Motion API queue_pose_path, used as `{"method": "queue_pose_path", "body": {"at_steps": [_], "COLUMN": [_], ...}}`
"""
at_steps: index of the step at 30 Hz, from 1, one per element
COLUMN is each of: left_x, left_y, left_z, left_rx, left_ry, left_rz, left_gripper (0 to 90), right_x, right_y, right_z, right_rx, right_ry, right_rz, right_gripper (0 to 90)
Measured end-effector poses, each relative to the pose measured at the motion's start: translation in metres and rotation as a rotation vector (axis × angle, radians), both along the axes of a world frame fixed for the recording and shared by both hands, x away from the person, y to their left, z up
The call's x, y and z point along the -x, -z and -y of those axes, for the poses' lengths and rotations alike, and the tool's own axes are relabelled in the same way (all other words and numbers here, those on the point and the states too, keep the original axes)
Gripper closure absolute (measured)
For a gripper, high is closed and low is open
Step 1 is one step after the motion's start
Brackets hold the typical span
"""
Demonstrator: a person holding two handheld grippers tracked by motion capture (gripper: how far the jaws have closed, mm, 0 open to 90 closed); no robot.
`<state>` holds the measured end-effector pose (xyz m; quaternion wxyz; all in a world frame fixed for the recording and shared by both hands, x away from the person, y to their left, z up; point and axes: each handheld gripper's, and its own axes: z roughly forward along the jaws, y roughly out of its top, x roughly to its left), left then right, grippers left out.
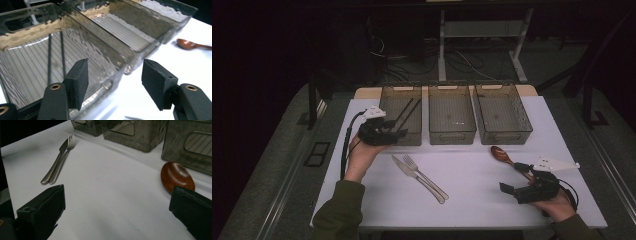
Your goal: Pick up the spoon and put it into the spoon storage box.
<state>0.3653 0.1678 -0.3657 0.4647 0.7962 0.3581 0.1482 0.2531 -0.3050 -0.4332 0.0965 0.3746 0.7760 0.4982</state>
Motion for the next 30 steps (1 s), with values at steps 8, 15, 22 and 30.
{"method": "queue_pose_path", "body": {"at_steps": [8, 15, 22, 30], "left_x": [0.036, 0.059, 0.076, 0.091], "left_y": [0.017, 0.031, 0.042, 0.051], "left_z": [-0.005, -0.011, -0.008, -0.003], "left_rx": [-0.011, 0.007, 0.016, 0.011], "left_ry": [0.005, 0.018, 0.037, 0.075], "left_rz": [0.002, 0.004, 0.009, 0.005], "left_gripper": [26.8, 17.9, 8.8, 0.0], "right_x": [0.001, 0.000, 0.001, 0.002], "right_y": [-0.001, -0.001, -0.001, -0.001], "right_z": [0.000, -0.001, -0.001, -0.001], "right_rx": [-0.003, 0.006, 0.007, 0.006], "right_ry": [0.001, -0.007, -0.011, -0.004], "right_rz": [0.006, 0.001, 0.005, 0.007], "right_gripper": [0.7, 0.7, 0.7, 0.7]}}
